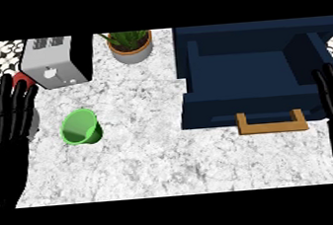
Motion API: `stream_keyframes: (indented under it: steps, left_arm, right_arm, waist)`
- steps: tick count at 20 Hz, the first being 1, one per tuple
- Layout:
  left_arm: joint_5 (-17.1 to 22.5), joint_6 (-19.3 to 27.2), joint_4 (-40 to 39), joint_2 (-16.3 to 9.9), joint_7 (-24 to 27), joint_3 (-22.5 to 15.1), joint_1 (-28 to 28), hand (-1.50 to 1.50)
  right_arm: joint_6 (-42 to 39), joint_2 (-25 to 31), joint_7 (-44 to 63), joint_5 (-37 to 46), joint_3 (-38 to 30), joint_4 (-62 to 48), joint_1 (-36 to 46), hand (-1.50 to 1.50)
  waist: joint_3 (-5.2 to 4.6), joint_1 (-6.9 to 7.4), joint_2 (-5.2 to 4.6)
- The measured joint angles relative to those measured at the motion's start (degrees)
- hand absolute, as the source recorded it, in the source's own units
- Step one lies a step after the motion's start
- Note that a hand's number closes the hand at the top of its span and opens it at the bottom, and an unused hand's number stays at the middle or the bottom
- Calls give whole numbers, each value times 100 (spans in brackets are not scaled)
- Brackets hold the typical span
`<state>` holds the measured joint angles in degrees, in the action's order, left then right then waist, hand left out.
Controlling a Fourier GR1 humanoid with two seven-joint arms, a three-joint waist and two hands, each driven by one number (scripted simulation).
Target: Pick up the cup, place it into the drawer and close the drawer
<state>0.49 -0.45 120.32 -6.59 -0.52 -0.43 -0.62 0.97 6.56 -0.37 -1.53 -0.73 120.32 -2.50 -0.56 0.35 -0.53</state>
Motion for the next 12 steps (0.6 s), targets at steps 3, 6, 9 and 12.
stream_keyframes:
  steps: [3, 6, 9, 12]
  left_arm:
    - [315, -285, -326, -123, 231, 255, -103, -150]
    - [873, -738, -556, -429, 240, 616, -312, -150]
    - [1535, -794, -981, -336, -70, 888, -250, -150]
    - [1971, -959, -1405, -378, -158, 1131, -276, -150]
  right_arm:
    - [-53, 33, 107, -5, -19, 39, 143, -150]
    - [-62, -26, -53, 60, 38, -89, 271, -150]
    - [-350, 106, 171, -62, 208, -205, 255, -150]
    - [-498, 210, 463, -181, 209, -306, 476, -150]
  waist:
    - [30, -20, 27]
    - [43, -25, 39]
    - [45, -12, 34]
    - [49, -18, 39]
